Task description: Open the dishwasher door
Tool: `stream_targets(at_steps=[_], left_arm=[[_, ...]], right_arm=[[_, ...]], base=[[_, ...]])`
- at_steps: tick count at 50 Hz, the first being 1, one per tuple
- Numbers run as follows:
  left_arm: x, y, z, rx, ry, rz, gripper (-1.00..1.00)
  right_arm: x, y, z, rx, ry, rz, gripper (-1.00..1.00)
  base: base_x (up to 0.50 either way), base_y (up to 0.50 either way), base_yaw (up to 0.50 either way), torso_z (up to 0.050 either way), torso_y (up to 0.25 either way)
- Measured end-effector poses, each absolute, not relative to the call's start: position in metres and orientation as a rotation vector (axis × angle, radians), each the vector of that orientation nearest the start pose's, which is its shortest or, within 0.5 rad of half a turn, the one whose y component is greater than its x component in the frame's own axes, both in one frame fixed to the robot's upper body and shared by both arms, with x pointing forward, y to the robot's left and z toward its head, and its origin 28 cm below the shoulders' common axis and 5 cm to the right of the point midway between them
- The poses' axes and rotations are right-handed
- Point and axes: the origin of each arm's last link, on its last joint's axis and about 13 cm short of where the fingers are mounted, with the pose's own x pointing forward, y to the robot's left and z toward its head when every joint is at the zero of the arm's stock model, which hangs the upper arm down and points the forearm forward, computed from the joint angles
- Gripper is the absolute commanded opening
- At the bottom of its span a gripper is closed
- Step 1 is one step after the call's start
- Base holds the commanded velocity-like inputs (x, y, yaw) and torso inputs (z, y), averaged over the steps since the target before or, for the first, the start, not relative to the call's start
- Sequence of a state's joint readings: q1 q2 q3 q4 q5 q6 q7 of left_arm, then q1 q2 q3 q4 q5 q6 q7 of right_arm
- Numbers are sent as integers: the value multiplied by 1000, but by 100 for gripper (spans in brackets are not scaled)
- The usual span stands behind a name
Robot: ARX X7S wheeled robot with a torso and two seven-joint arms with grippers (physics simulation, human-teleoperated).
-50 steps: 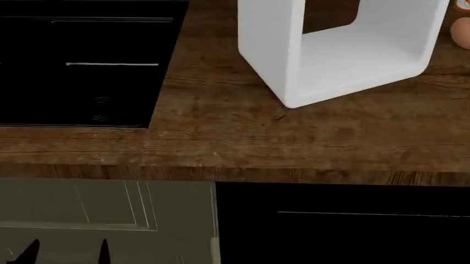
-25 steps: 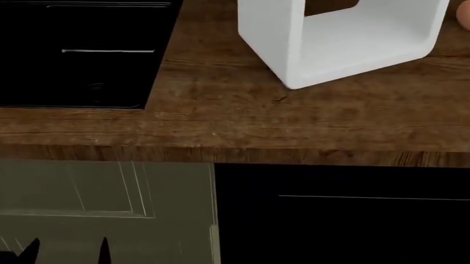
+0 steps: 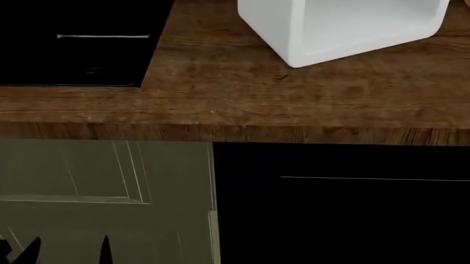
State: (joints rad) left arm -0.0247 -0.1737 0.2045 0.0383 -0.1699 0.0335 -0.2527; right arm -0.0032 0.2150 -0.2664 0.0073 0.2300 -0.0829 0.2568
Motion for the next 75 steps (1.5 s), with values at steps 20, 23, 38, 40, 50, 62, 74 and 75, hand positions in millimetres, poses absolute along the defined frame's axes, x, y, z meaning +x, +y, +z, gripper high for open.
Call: stream_targets(at_steps=[20, 23, 38, 40, 50, 62, 74, 75], left_arm=[[213, 204, 24, -6, -62, 45, 100], [213, 205, 25, -6, -65, 46, 100], [212, 205, 24, 2, -74, 53, 100], [212, 205, 24, 4, -74, 53, 100], [212, 205, 24, 7, -78, 54, 100], [212, 205, 24, 8, -81, 56, 100], [211, 205, 23, 10, -84, 57, 100], [211, 205, 23, 10, -84, 57, 100]], right_arm=[[201, -94, 10, 28, -11, 3, 100], [201, -94, 10, 28, -12, 3, 100], [199, -97, 15, -6, -25, -6, 100], [199, -98, 17, -29, -29, -8, 100], [200, -108, 38, -247, -60, 2, 100], [206, -124, 69, -598, -105, 13, 100], [214, -143, 97, -921, -106, -7, 100], [215, -145, 99, -945, -102, -7, 100]], base=[[0, 0, 0, -50, 0], [0, 0, 0, -33, 0], [0, 0, 0, 0, 0], [0, 0, 0, 0, 0], [0, 0, 0, 0, 0], [0, 0, 0, 0, 0], [0, 0, 0, 0, 0], [0, 0, 0, 0, 0]])
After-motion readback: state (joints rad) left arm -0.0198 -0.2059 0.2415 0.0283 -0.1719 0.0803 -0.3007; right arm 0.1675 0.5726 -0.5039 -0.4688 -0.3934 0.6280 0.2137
